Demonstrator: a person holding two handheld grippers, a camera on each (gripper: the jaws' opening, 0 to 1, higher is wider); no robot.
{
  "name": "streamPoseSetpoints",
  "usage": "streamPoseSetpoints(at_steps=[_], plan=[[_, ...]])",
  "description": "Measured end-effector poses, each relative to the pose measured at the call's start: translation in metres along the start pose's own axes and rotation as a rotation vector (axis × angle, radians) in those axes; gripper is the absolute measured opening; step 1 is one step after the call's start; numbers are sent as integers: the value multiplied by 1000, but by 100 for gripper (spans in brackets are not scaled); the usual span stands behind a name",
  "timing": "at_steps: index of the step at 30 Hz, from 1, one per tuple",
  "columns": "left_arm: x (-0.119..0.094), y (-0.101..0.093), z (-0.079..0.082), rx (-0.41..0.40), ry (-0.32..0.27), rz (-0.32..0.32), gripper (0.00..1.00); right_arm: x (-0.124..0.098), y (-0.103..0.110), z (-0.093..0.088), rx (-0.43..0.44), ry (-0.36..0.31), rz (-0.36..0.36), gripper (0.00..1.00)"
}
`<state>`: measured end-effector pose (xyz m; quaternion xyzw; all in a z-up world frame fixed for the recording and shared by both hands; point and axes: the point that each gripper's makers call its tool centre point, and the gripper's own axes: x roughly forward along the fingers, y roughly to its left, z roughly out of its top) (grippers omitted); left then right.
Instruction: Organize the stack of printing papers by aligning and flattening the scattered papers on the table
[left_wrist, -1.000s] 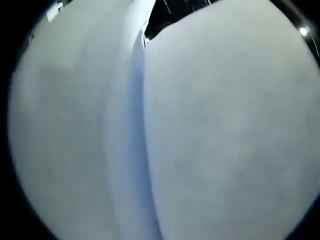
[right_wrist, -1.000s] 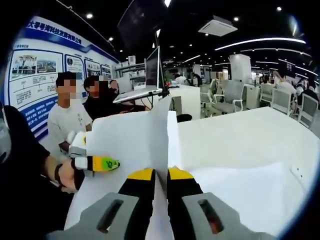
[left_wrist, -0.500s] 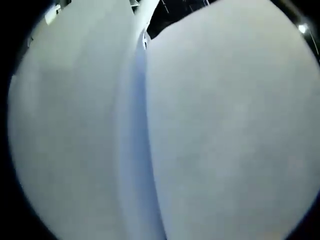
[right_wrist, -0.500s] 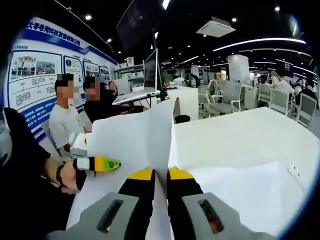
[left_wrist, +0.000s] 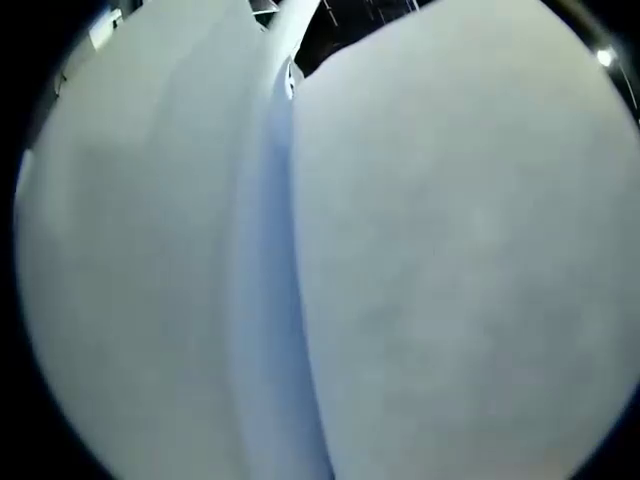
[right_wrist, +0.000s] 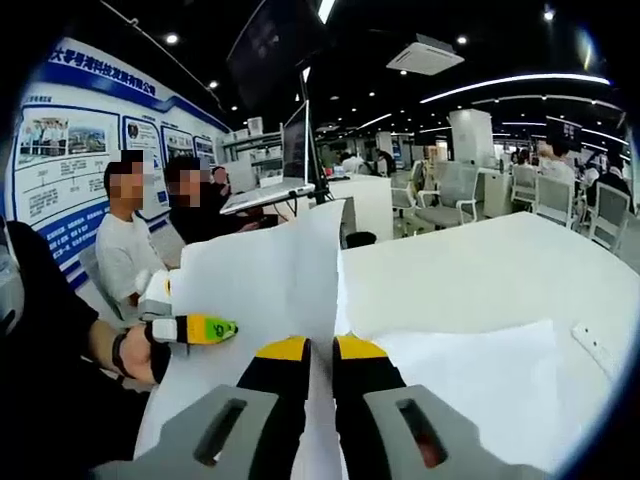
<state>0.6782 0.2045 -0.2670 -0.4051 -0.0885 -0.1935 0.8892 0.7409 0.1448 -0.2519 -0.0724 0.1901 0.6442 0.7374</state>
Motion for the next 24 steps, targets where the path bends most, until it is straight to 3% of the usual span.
streamPoseSetpoints(at_steps=[24], plan=[[-1,1,1,-17,-3,-2,6,-1,-6,0,26,-18,-6,4]])
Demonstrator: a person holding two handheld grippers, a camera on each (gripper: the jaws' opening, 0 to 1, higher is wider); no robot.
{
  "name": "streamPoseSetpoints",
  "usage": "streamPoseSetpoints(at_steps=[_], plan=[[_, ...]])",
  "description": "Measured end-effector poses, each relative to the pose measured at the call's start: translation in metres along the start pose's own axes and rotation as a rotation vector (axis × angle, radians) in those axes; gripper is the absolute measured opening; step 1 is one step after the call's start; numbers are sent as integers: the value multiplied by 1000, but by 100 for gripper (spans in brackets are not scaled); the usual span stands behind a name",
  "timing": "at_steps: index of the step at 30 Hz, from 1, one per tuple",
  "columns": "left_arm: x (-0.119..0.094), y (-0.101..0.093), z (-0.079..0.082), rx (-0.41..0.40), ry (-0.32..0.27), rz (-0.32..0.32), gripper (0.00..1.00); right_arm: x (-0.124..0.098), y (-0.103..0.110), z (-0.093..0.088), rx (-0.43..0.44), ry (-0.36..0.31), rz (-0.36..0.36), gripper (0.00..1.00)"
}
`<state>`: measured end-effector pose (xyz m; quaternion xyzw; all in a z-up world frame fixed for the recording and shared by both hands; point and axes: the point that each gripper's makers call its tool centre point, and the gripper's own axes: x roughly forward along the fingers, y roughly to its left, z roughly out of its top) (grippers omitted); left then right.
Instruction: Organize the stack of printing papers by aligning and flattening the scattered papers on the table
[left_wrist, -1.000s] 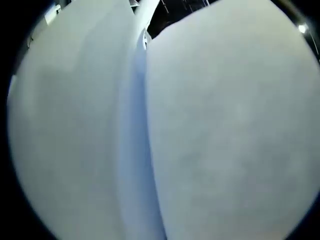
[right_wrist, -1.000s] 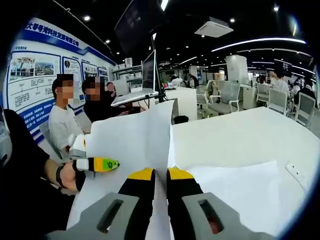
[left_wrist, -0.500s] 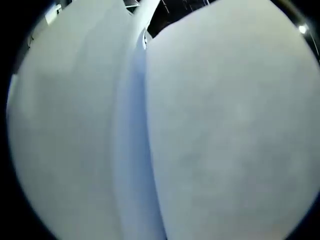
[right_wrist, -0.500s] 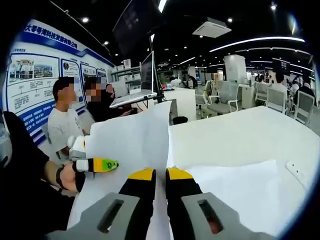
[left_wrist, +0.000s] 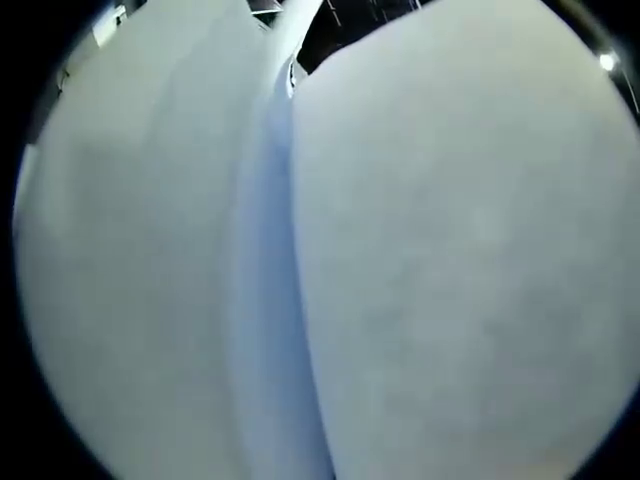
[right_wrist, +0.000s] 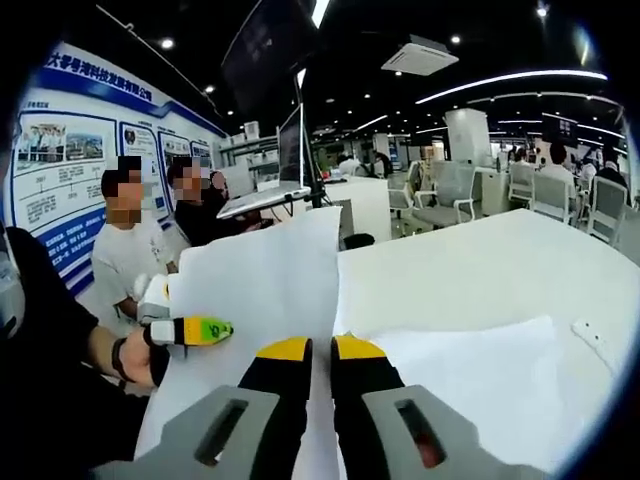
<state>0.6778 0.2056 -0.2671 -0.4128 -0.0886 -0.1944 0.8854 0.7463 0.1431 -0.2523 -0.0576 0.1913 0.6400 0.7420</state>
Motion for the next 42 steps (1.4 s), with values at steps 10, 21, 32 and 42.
streamPoseSetpoints(at_steps=[10,21,32,42], plan=[[0,-1,0,-14,-1,-2,6,0,2,-1,9,-4,-5,4],[0,-2,0,-11,-3,0,6,0,1,-2,16,0,-17,4],[0,-3,0,-12,-3,-1,6,-4,3,-7,14,5,-37,4],[0,-3,1,-12,-5,-2,6,-8,-12,-8,59,7,-78,5]])
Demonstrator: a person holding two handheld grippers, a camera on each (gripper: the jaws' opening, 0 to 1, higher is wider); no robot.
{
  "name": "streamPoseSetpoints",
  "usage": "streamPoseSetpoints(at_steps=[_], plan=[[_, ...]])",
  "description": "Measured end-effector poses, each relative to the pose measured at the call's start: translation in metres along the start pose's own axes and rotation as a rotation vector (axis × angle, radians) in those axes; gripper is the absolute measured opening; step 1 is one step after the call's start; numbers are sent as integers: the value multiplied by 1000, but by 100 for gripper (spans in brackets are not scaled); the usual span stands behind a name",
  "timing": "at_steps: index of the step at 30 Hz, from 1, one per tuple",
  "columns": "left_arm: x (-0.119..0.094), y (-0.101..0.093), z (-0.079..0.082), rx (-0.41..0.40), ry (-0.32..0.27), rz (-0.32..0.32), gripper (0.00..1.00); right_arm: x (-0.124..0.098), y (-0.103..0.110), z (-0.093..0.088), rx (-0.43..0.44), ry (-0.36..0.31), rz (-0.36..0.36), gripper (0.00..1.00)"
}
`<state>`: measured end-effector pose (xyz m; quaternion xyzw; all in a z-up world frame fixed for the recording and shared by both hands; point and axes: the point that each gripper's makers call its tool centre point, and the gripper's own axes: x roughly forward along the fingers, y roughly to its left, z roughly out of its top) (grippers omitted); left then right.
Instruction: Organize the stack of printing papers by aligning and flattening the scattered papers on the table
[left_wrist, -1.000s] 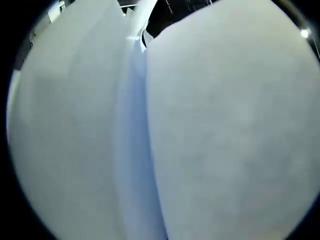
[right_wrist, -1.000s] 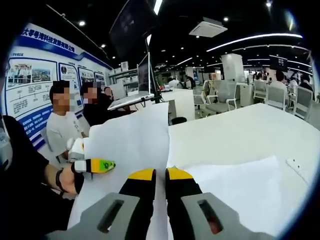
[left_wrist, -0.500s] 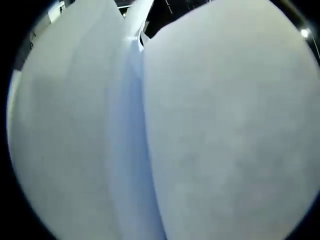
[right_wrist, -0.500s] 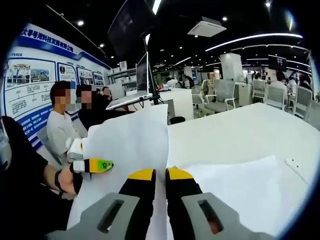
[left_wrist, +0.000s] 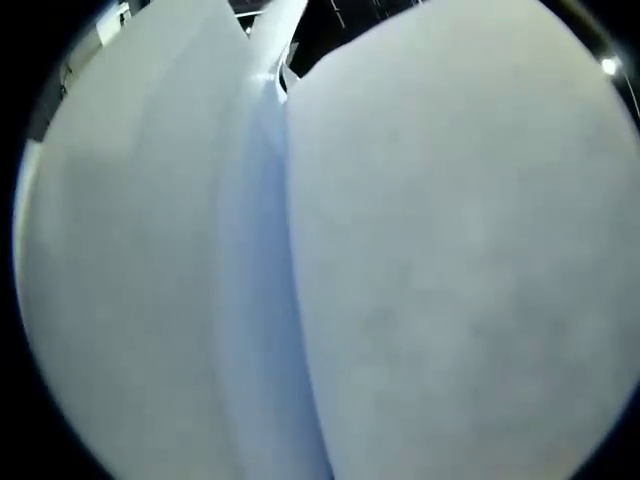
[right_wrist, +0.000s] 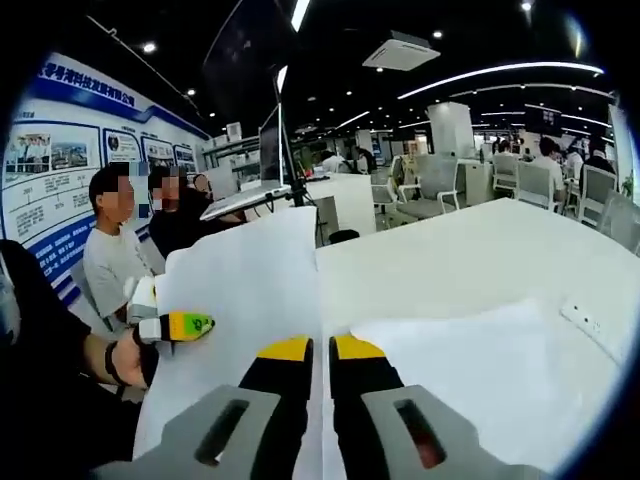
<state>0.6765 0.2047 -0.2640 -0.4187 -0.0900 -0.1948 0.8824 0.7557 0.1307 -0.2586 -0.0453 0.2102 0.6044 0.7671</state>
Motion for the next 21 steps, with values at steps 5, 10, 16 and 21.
streamPoseSetpoints(at_steps=[5,10,16,21], plan=[[0,1,0,3,1,3,6,0,-6,-4,32,4,-30,14],[0,1,1,1,1,3,6,-2,-7,-3,76,-20,-29,16],[0,1,0,2,0,5,6,-4,-12,0,99,-68,-54,29],[0,1,1,3,0,5,6,-2,-15,1,53,-72,-80,41]])
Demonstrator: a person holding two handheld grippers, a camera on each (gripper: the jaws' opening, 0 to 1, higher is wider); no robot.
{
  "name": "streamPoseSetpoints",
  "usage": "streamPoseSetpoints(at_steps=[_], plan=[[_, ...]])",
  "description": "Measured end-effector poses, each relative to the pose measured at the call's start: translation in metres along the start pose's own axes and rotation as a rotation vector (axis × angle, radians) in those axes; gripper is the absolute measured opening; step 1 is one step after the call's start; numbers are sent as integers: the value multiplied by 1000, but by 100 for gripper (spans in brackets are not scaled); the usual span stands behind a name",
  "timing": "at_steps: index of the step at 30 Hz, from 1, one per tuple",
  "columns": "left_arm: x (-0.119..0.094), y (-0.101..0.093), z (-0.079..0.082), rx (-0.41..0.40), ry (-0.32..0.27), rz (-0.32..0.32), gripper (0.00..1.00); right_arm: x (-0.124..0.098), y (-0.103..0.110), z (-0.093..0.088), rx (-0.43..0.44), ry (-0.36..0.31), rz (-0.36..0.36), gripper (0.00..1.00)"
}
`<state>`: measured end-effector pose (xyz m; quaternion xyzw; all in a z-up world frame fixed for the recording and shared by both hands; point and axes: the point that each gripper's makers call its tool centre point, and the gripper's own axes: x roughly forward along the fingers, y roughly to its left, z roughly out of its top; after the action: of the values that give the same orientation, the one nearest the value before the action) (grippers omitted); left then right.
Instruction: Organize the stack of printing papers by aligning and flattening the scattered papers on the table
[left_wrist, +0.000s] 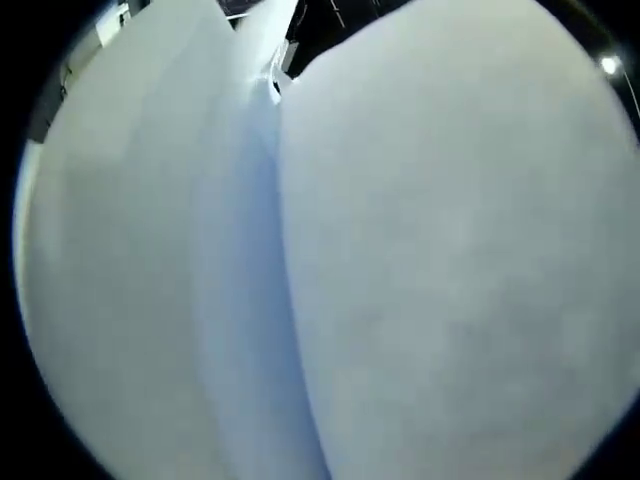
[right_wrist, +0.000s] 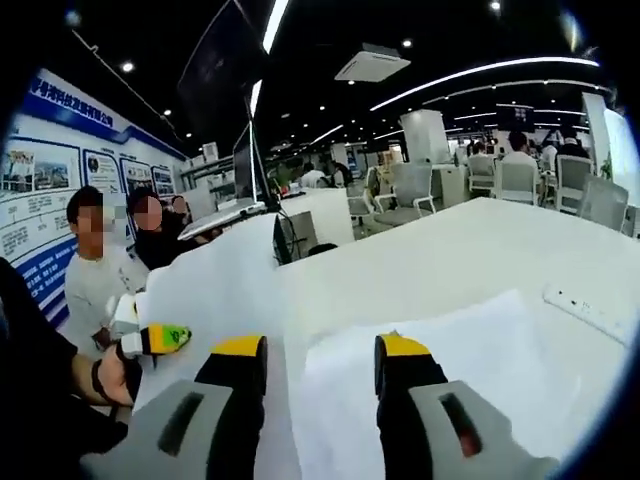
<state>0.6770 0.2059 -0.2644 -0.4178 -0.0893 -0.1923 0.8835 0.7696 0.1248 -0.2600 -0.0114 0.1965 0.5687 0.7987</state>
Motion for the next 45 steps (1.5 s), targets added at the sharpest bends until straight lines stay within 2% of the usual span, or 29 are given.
streamPoseSetpoints(at_steps=[5,9,12,25,36,45], plan=[[0,0,0,2,0,2,6,3,1,0,-5,0,1,49],[0,0,0,3,0,2,7,4,-3,-4,-25,21,-29,51],[0,1,-1,2,3,2,7,5,-8,-9,-112,68,-55,53],[0,3,-1,-1,1,3,7,2,-10,-8,-55,58,-38,52],[1,2,-2,-1,2,0,7,-5,-22,-9,-65,68,-86,59],[1,3,-2,1,6,1,7,-11,-28,-12,-62,77,-111,60]])
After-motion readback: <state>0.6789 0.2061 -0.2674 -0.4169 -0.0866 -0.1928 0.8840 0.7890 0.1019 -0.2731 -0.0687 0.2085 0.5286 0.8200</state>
